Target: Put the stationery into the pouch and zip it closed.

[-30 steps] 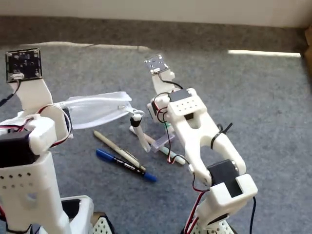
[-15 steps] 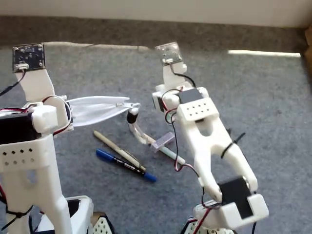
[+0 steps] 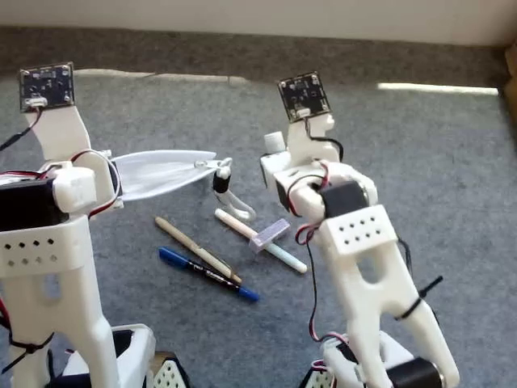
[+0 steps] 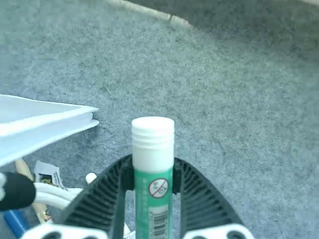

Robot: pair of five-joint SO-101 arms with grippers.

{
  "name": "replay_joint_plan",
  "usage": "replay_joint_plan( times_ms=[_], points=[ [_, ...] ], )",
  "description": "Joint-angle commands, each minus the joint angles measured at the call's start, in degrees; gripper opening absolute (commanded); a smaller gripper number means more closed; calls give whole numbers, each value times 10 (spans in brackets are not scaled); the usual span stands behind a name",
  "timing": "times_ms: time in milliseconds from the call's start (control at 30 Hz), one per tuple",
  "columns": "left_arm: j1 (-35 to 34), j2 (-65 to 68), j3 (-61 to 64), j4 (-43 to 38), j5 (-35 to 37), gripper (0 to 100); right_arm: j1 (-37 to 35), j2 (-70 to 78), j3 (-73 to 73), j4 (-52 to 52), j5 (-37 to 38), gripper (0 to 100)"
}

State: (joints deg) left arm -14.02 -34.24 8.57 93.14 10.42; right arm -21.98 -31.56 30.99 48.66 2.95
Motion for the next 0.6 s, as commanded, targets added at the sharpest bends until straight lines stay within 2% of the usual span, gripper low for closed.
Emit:
replay_joint_plan(
  times_ms=[0, 300, 567],
  points=[
    [22, 1, -61, 7, 13, 7, -30, -85, 5, -14, -5, 5],
    [41, 5, -113, 33, 18, 7, -64, -200, 36, -15, -5, 5],
    [41, 131, -203, 74, 18, 7, -64, -247, 33, -15, -5, 5]
  ],
)
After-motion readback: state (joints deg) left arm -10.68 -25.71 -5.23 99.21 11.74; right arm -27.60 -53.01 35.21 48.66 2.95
